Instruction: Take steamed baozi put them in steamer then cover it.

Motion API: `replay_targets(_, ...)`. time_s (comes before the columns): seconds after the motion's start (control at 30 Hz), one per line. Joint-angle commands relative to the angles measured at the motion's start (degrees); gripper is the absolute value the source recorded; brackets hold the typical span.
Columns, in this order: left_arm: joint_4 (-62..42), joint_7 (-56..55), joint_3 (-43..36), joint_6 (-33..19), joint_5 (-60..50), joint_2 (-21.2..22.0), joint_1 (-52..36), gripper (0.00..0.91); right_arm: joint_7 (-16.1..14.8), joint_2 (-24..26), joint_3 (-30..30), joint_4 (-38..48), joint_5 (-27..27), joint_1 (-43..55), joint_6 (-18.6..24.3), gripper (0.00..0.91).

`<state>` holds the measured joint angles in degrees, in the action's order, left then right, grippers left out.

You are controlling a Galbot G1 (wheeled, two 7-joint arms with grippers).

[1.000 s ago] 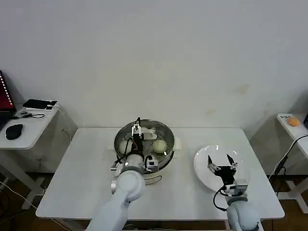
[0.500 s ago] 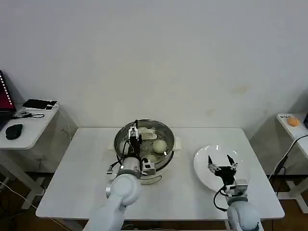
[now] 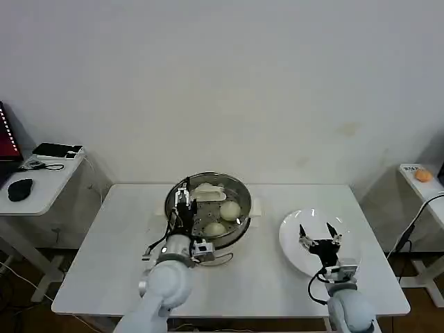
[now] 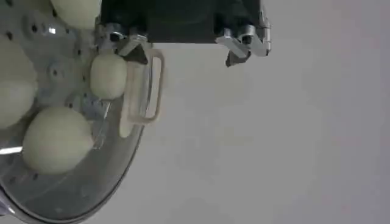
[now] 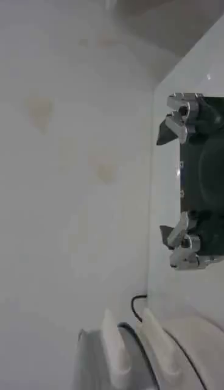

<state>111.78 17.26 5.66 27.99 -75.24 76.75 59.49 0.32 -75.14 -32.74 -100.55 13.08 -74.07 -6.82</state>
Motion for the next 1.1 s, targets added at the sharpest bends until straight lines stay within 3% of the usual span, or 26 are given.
replay_targets(0.03,8.0,-1.13,1.81,-0.31,3.77,-3.15,5.57,0.907,0.1,0.79,0.05,-0.74,1.42,-0.28,-0.26,0.907)
replay_targets(0.1,10.16,-1.61,2.45,-0.29,5.97,-3.33,6.34,0.907,0.22,1.03,0.1,-0.91,1.99,-0.38,-0.43,0.907)
replay_targets(0.3,13.01,-10.67,11.75,-4.43,29.03,-4.65,9.96,0.907,0.18,4.13,1.27,-2.86,5.32,-1.34,-1.39,0.907)
replay_targets(0.47,10.05,-16.22,24.71,-15.69,48.38,-4.12,15.5,0.907,0.75,6.64,1.37,-3.93,9.42,-1.22,-2.45,0.907)
replay_targets(0.6,8.63,-16.39,31.47,-18.96,62.03,-3.35,22.02,0.907,1.58,8.14,2.28,-3.85,9.63,-1.35,-2.17,0.907)
replay_targets(0.77,6.76,-17.45,33.73,-22.11,66.84,-3.19,28.2,0.907,1.75,9.75,2.73,-2.16,7.8,-1.26,1.06,0.907)
replay_targets(0.87,5.62,-17.6,34.1,-22.07,70.1,-2.53,30.63,0.907,1.34,9.58,2.52,-1.46,7.29,-1.07,-0.37,0.907)
replay_targets(0.93,4.67,-17.73,34.06,-21.83,71.9,-2.02,31.82,0.907,3.1,8.97,2.87,-1.74,8.41,-1.2,-1.95,0.907)
replay_targets(1.1,3.27,-18.23,32.5,-21.14,73.51,-1.4,34.4,0.907,2.99,7.71,4.43,-2.12,8.9,-2.18,-1.05,0.907)
